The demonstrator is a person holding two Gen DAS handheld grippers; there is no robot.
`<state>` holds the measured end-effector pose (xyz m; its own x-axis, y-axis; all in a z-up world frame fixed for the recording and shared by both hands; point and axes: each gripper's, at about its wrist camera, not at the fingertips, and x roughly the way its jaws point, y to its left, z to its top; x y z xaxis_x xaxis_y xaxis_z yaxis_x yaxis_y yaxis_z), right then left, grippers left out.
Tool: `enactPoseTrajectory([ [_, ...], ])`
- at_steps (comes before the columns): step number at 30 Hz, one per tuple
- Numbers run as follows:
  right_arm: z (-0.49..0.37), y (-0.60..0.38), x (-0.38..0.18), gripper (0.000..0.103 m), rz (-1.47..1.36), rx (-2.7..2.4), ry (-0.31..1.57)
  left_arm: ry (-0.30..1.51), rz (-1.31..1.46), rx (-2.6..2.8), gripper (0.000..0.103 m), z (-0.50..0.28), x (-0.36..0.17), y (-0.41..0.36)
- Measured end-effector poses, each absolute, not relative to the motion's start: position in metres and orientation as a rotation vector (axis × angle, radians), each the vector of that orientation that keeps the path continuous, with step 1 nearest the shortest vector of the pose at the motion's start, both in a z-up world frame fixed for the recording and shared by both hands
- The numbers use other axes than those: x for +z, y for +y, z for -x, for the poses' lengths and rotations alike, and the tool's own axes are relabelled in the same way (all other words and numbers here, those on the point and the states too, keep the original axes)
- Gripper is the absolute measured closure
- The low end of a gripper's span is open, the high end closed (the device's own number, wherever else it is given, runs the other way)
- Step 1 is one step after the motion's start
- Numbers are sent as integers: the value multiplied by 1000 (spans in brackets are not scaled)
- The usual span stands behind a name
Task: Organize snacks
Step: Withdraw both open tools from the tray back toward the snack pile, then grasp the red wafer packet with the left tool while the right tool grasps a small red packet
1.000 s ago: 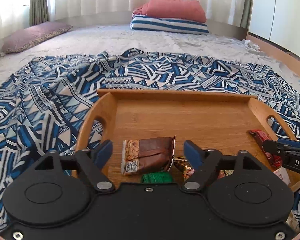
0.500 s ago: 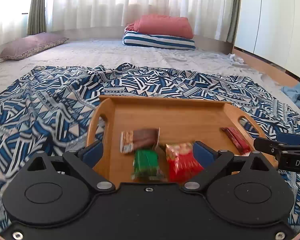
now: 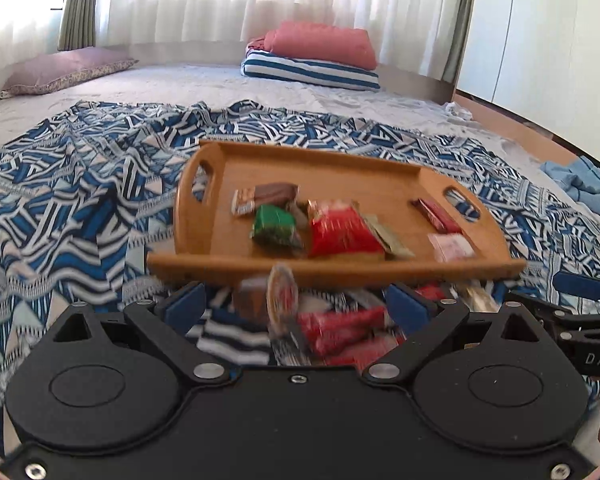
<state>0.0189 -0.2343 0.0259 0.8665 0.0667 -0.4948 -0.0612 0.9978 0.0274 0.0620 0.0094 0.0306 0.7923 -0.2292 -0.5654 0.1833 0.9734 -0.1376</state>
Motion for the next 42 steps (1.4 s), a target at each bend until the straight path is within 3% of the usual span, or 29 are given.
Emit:
enactPoseTrajectory([
  [18,5,-207,-10,3,84,177,547,688,112,-212,6,-45,12,11],
  [21,2,-204,-12,11,79,210,554,690,106,-217,6,-45,12,7],
  [23,1,-202,-13,22,81,207,550,693,108,-222,6,-45,12,5],
  [29,4,-202,-14,37,52,193,543,702,102,-235,6,-46,11,-4],
  [42,30,-223,-9,37,37,72,537,696,55,-221,6,-50,3,-33],
])
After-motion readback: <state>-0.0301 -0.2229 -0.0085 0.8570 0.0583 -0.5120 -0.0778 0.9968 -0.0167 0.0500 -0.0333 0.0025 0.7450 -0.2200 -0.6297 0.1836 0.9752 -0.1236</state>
